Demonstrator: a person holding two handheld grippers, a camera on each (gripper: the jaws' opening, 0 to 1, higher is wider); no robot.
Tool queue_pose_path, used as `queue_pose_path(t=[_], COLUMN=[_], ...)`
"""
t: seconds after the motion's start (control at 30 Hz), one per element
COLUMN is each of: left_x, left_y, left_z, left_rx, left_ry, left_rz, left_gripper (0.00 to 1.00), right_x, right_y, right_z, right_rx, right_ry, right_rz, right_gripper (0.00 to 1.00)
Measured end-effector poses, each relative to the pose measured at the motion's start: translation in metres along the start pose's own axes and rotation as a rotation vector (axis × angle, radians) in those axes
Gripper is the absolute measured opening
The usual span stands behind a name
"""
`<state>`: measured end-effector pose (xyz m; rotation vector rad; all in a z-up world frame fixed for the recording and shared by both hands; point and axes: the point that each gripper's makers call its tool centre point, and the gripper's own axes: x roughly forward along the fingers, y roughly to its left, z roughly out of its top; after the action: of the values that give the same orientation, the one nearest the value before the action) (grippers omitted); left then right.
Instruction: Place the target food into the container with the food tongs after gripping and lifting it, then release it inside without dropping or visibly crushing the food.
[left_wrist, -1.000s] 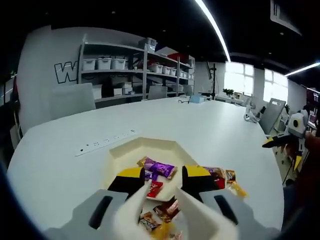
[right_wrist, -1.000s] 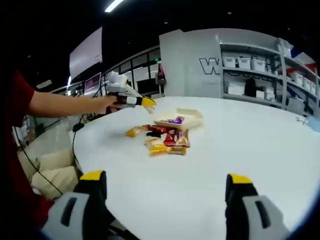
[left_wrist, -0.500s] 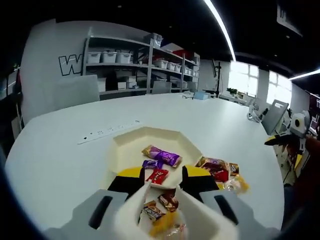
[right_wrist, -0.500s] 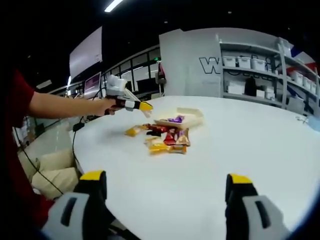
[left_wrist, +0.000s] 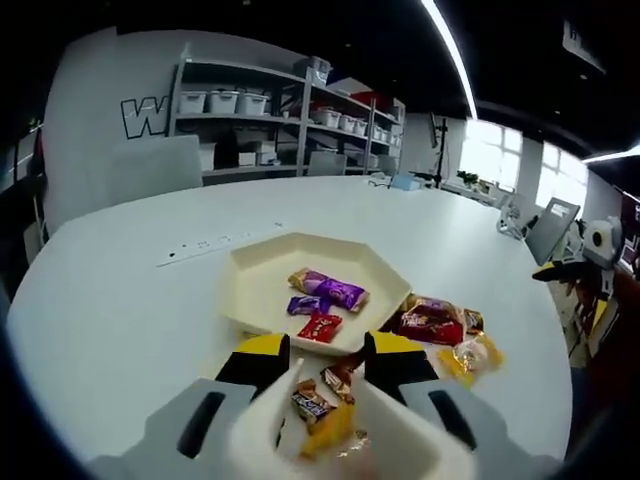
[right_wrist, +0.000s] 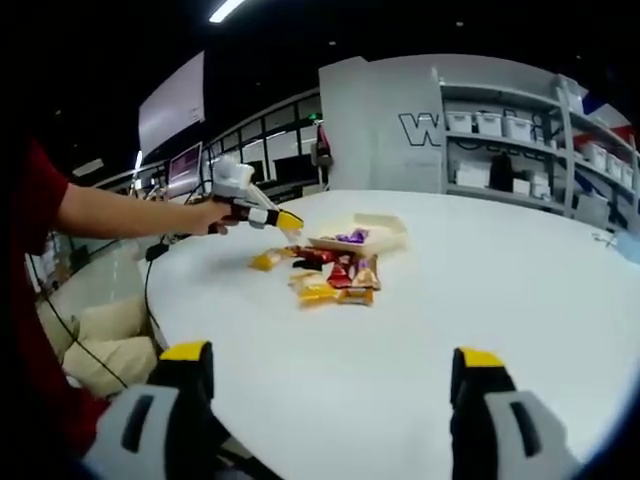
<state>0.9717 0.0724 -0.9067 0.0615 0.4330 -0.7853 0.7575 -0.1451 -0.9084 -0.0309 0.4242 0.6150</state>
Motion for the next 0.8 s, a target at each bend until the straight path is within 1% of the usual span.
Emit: queue_pose_path(t=[0.03,0.13,0.37,0.5,0.57,0.8], left_x=[0.0,0.0,0.0,0.002,0.002,0.002], left_y=[0.001,0.002,0.006,0.006,0.004,0.004], left_z=[-0.002,-0.003,-0.006,-0.01,-0.014,-0.016], left_rx=[0.004,-0.01,-0.002,0.006,0.023,0.029], left_ry=[0.007,0.006,0.017,0.03,0.039,0.041], left_rz=[0.003,0.005,0.026,0.024,0.023,0.02], left_gripper=[0.28,0.28,0.27,0.27,0.27,0.26], right_x=[0.0,0.0,0.0,0.0,0.0,0.0], right_y=[0.0,0.001,0.001,0.0,0.0,0.0], right_z=[0.0,-0.002,-0.001,-0.001,-0.002,0.002], right_rx=[-0.001,-0.002,-0.006,-0.007,-0.008,-0.005], right_ry=[0.001,0.005,0.006,0.009,0.013,0.0], right_rz=[0.001,0.001,0.0,-0.003,-0.004,-0.003], right_gripper=[0.98,0.98,0.98,0.98,0.98,0.98])
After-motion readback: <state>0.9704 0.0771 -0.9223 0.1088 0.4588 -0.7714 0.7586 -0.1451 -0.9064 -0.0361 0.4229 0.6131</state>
